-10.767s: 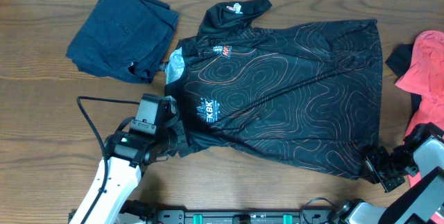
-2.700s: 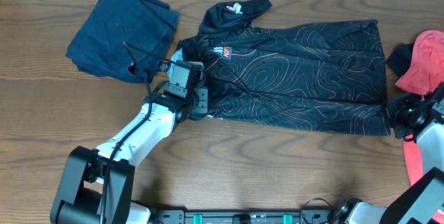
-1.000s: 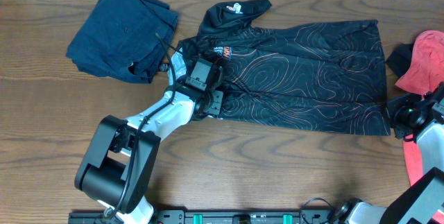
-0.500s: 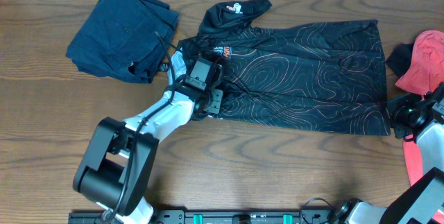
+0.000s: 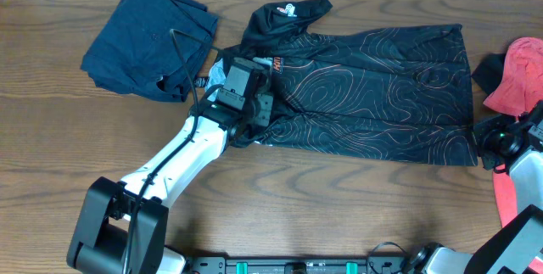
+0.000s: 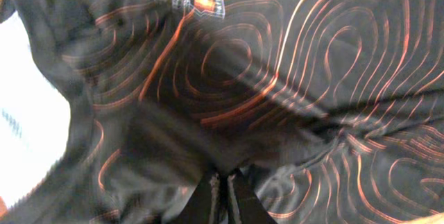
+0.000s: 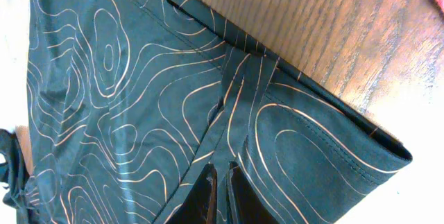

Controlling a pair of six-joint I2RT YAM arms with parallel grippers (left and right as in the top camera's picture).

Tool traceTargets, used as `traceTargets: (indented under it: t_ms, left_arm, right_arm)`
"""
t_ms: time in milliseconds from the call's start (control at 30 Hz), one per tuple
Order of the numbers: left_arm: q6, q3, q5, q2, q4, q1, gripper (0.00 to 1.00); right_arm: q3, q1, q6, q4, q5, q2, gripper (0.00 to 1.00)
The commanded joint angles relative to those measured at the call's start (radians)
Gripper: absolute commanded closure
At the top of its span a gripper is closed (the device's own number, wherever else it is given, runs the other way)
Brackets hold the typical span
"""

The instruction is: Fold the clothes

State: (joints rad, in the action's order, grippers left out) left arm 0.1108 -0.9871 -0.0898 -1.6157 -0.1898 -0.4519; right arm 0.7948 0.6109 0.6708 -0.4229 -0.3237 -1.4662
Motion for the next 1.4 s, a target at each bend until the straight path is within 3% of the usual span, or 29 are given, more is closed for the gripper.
traceTargets:
  t_ms: [0,233,533,600,733,800,1067,1367]
  left_arm:
    - [-0.069,-0.017,0.017,-0.012,0.077,0.002,0.94]
    - [-0.119,-0.017,0.016,-0.018,0.287,0.002,0.94]
    - [-0.122,-0.017,-0.029,-0.084,0.3,0.0,0.93]
    - [-0.121,-0.017,-0.049,-0.11,0.282,0.0,0.86]
    - [-0.122,-0.017,-0.036,-0.116,0.183,0.008,0.45]
    - [-0.122,-0.017,-0.002,-0.116,0.127,0.013,0.4]
    - [-0.122,-0.016,0.112,-0.127,0.055,0.052,0.41]
    - [-0.121,-0.016,0.056,-0.237,0.117,0.082,0.45]
  right_arm:
    - [0.009,-0.01,0.01,0.001,0.005,-0.005,0.94]
    - [0.009,-0.01,0.01,0.004,0.006,-0.005,0.94]
    - [0.009,-0.01,0.01,0.004,0.006,-0.005,0.94]
    - [0.009,-0.01,0.01,0.003,0.005,-0.005,0.94]
    - [0.009,-0.01,0.009,0.0,0.005,-0.005,0.93]
    - [0.009,-0.01,0.01,0.0,0.005,-0.005,0.93]
    - [0.009,-0.01,0.01,0.001,0.005,-0.005,0.93]
    - [0.009,-0.01,0.01,0.0,0.005,-0.005,0.92]
